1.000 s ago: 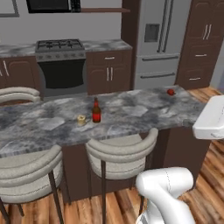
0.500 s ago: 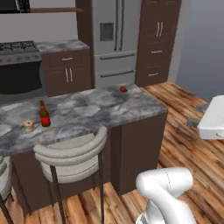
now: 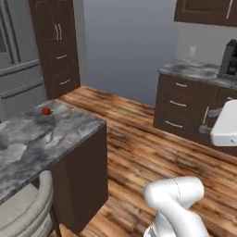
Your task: Open the cabinet directly in front. Then move the beer and the cup to the dining counter with the candle on it.
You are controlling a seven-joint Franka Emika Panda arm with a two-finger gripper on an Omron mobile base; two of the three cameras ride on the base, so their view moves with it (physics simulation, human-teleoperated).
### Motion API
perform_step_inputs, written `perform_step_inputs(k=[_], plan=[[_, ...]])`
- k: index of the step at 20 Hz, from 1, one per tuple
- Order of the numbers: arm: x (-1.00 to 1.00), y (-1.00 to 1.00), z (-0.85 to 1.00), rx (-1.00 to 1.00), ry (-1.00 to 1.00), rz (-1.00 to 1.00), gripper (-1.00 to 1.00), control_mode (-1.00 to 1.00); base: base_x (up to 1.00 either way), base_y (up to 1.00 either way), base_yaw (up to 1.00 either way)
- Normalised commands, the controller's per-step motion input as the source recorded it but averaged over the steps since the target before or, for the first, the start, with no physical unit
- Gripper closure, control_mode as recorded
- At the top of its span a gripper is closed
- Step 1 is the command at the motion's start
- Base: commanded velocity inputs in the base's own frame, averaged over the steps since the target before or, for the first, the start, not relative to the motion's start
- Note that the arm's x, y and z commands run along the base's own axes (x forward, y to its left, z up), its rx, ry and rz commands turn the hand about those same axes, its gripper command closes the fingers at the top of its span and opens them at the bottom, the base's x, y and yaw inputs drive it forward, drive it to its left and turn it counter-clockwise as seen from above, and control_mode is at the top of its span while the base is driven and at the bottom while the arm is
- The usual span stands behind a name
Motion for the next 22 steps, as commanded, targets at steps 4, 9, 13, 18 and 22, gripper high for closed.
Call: perform_step_inputs(k=[4,9,13,18,22], plan=[[0.0,0.0,0.0,0.0,0.0,0.0,-1.0,1.0,0.38,-0.01,-0.88],[0.0,0.0,0.0,0.0,0.0,0.0,-1.0,1.0,0.45,-0.06,-0.85],[0.0,0.0,0.0,0.0,0.0,0.0,-1.0,1.0,0.48,0.0,-0.77],[0.0,0.0,0.0,0.0,0.0,0.0,-1.0,1.0,0.48,0.0,-0.69],[0.0,0.0,0.0,0.0,0.0,0.0,-1.0,1.0,0.52,0.0,-0.6]])
